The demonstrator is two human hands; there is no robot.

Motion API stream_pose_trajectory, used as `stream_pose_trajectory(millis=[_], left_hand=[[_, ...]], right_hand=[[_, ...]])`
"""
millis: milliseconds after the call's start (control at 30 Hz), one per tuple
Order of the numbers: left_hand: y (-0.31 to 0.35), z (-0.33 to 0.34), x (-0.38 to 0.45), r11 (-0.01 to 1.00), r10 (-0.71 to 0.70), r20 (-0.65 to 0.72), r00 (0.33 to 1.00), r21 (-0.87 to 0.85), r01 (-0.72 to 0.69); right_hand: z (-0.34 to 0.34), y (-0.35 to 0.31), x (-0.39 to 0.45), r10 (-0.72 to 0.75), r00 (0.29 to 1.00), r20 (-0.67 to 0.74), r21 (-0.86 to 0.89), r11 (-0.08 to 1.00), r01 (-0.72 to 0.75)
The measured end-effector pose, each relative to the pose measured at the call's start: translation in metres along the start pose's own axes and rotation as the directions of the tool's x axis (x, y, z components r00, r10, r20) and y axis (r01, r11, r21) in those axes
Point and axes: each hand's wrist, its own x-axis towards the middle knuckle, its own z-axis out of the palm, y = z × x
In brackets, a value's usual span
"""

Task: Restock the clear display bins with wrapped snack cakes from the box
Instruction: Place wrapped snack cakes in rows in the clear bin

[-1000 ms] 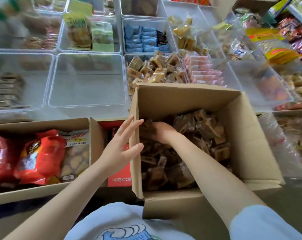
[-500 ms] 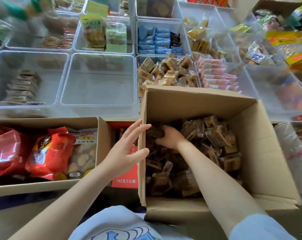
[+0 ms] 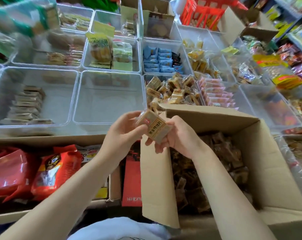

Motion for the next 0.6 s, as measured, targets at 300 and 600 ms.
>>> stream_pose_trajectory(millis=[300,600], left_hand=[[-0.017,-0.167,0.016,0.989,-0.116,-0.084,0.99,0.079,0.123],[-0.109,-0.373,0.019,0.347,0.171,-0.285,0.943,0.913,0.213]], right_hand=[[0.108,0.001,0.125,-0.025,0.994,-0.108,-0.447,0.894,-0.027],[0.209,0.012,0.284,-0.169,0.971,-0.172,-0.692,0.722,0.003]])
